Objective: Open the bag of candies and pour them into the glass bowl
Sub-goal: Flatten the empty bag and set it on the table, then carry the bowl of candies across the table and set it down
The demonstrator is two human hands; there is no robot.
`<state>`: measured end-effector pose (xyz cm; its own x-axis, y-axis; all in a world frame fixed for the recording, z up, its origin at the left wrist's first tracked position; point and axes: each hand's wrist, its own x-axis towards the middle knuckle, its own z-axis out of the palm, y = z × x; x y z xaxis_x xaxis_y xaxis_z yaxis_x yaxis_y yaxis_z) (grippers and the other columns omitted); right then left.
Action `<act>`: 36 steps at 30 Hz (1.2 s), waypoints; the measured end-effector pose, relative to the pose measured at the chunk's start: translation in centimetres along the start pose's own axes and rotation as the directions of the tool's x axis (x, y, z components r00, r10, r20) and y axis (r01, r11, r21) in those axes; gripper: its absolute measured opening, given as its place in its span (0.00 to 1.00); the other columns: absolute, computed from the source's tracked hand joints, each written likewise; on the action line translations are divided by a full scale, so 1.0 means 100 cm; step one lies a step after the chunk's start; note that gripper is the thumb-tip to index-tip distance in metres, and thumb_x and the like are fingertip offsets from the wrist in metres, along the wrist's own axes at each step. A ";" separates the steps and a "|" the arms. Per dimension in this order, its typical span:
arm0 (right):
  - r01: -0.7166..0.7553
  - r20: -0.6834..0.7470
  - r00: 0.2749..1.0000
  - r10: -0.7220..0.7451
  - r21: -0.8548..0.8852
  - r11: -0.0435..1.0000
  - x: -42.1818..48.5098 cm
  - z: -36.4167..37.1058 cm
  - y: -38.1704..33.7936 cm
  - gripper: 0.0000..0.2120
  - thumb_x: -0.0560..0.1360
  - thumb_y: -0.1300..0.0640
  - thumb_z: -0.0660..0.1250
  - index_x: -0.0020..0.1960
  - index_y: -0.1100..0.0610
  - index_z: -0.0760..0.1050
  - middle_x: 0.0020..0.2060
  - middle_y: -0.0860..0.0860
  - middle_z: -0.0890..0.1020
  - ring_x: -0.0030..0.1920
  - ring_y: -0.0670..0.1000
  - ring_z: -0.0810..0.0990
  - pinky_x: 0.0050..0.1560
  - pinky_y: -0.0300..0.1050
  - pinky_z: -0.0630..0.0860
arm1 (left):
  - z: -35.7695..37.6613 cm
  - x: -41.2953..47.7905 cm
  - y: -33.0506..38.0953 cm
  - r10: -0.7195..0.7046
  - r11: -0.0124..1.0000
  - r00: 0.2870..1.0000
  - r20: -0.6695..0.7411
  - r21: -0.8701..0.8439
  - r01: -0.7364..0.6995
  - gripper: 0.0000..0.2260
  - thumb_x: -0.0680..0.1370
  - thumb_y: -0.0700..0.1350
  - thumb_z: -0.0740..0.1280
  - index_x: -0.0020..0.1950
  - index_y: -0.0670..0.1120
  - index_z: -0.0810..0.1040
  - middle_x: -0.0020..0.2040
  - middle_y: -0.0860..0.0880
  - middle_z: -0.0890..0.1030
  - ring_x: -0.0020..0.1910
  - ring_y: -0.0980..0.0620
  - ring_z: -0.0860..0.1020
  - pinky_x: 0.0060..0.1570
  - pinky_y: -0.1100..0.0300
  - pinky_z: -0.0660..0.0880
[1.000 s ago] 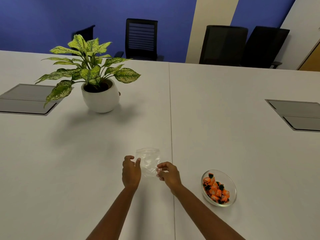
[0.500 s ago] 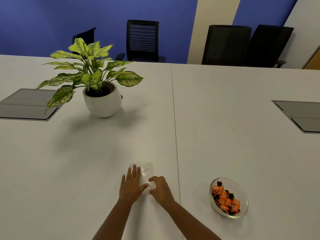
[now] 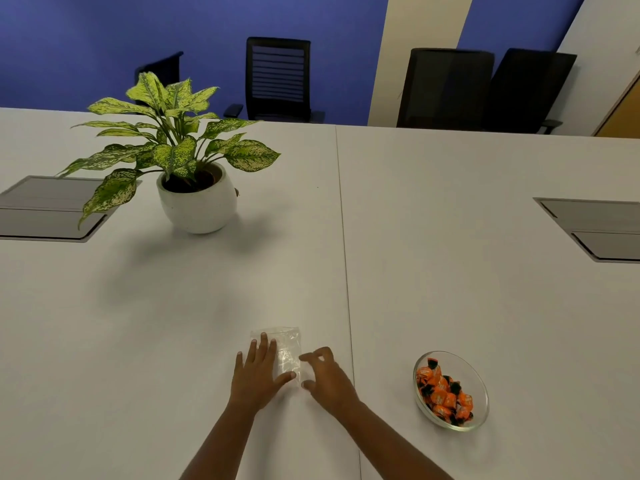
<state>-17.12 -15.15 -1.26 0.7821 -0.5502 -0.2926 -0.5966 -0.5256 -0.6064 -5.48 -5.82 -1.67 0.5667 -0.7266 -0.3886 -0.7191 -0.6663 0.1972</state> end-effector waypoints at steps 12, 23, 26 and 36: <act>-0.060 -0.400 0.904 0.150 0.230 0.971 -0.032 -0.097 0.060 0.12 0.76 0.60 0.62 0.59 0.59 0.75 0.59 0.59 0.74 0.56 0.58 0.78 0.58 0.49 0.75 | -0.001 -0.009 0.092 0.053 0.838 0.965 -0.258 -0.514 -0.183 0.22 0.80 0.52 0.54 0.71 0.44 0.63 0.77 0.45 0.57 0.77 0.50 0.52 0.74 0.55 0.52; -0.165 -0.635 0.625 0.454 0.461 0.872 -0.085 -0.136 0.146 0.14 0.78 0.59 0.56 0.56 0.62 0.77 0.56 0.62 0.79 0.58 0.59 0.76 0.55 0.43 0.68 | 0.020 -0.026 0.197 0.129 0.459 0.989 -0.069 -0.880 -0.121 0.23 0.81 0.50 0.50 0.75 0.46 0.52 0.77 0.48 0.57 0.75 0.51 0.56 0.73 0.57 0.54; -0.152 -0.569 0.596 0.566 0.612 0.776 -0.097 -0.131 0.157 0.15 0.79 0.59 0.54 0.58 0.62 0.75 0.59 0.60 0.78 0.62 0.58 0.74 0.59 0.44 0.67 | 0.026 -0.028 0.211 0.119 0.387 0.993 0.002 -0.921 -0.044 0.22 0.81 0.50 0.48 0.75 0.46 0.52 0.77 0.47 0.56 0.76 0.49 0.56 0.74 0.55 0.53; 0.036 -0.226 0.630 0.743 0.964 0.262 -0.102 -0.102 0.164 0.19 0.80 0.54 0.52 0.63 0.65 0.71 0.64 0.61 0.74 0.67 0.59 0.70 0.69 0.53 0.63 | 0.051 -0.025 0.233 0.124 0.149 0.972 0.199 -0.972 0.180 0.24 0.80 0.56 0.46 0.69 0.45 0.68 0.67 0.42 0.74 0.66 0.45 0.72 0.70 0.49 0.65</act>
<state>-36.73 -24.81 -0.72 0.0089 -0.8838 -0.4678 0.0453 0.4677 -0.8827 -25.68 -18.67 -0.67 0.3816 -0.7559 -0.5319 0.3860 -0.3926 0.8348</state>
